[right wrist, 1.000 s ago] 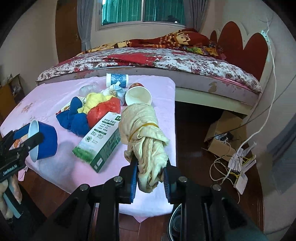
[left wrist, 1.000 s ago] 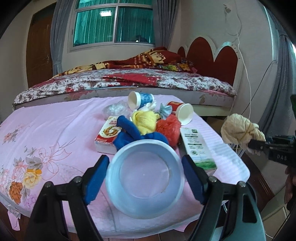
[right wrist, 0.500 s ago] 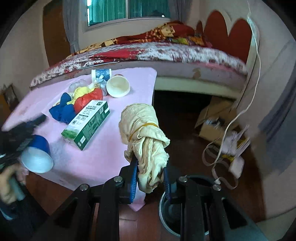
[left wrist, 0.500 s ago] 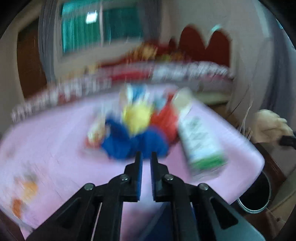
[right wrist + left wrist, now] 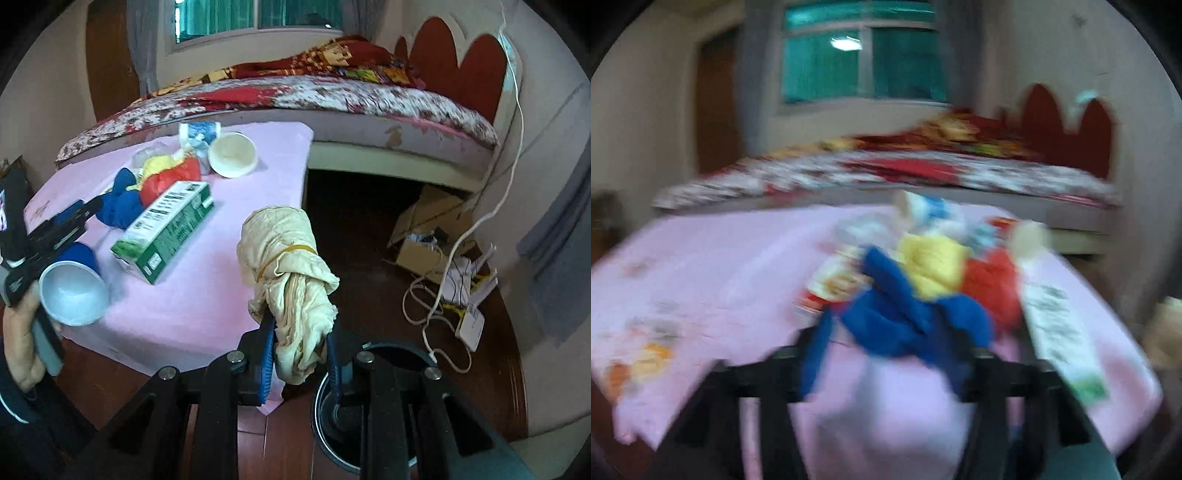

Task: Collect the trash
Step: 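Lift the white cup with the left tool while the right tool carries the beige cloth toward the bin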

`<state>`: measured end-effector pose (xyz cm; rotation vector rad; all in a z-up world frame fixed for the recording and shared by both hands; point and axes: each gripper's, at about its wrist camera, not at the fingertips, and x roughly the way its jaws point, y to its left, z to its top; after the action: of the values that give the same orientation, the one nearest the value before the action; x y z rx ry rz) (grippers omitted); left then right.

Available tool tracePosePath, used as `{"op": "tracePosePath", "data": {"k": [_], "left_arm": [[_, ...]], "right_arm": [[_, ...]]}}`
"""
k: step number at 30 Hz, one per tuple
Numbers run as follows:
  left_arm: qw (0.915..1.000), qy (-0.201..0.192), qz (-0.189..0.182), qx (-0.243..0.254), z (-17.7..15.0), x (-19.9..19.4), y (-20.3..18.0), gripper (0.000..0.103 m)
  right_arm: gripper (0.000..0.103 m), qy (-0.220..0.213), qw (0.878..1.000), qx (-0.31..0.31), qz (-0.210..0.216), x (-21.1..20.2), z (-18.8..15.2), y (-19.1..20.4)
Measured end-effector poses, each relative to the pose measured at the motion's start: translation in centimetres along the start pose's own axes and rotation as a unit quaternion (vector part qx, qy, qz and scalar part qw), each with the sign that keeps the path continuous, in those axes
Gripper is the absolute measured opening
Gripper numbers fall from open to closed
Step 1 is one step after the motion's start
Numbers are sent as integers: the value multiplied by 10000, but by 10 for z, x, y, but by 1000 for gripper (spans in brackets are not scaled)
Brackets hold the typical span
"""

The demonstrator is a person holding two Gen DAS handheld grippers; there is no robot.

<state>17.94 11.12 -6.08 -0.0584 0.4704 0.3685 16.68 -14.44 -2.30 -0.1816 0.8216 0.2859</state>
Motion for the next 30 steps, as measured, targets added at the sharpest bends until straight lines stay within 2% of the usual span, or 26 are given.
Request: {"op": "tracePosePath", "data": {"k": [4,6,7,8,9,11,12,13,14,15,16,17,18,21,23,24,27,30], "left_arm": [[9976,97,680,105,23,32,-6,67],[9955,439,833,110,32,53,1,66],[9949,684,737,-79,35,54,12,54],[9969,604,429,-259,32,38,25,52],[9986,433,236,-214,23,13,33,52],[9996,252,95,-123,-3,-33,40,63],[9996,235,-71,-169,-19,-54,43,78],[9994,129,-215,-247,-36,-76,44,89],[9990,54,-339,-277,-52,-93,40,91],[9985,22,-521,-140,-64,-102,31,92],[9986,18,-530,85,-74,-104,17,92],[9981,201,-540,209,-79,-96,5,91],[9968,460,-635,180,-77,-83,-3,83],[9971,489,-584,0,-61,-60,-6,74],[9970,491,-601,30,-52,-46,-5,62],[9965,521,-645,55,-49,-40,-4,53],[9937,664,-899,122,-51,-32,-1,16],[9919,651,-1080,145,-50,-34,0,12]], "right_arm": [[26,-30,9999,88,129,4,5,4],[26,24,9997,141,198,12,10,7],[26,21,9996,177,223,16,14,8],[26,27,9993,247,292,19,18,9],[26,37,9988,306,379,22,21,10],[26,53,9987,185,474,26,21,20],[26,70,9989,66,466,28,20,26],[26,111,9988,-75,474,32,18,34],[26,147,9985,-125,506,34,17,39],[26,181,9983,-163,536,36,16,43],[26,185,9982,-206,540,37,16,47],[26,162,9982,-233,526,36,17,51],[26,148,9982,-234,537,35,18,52],[26,90,9984,-215,507,29,19,51],[26,70,9986,-174,492,26,18,47],[26,58,9988,-165,460,25,18,46],[26,64,9991,-92,408,24,16,40],[26,88,9993,-61,371,24,14,35]]}}
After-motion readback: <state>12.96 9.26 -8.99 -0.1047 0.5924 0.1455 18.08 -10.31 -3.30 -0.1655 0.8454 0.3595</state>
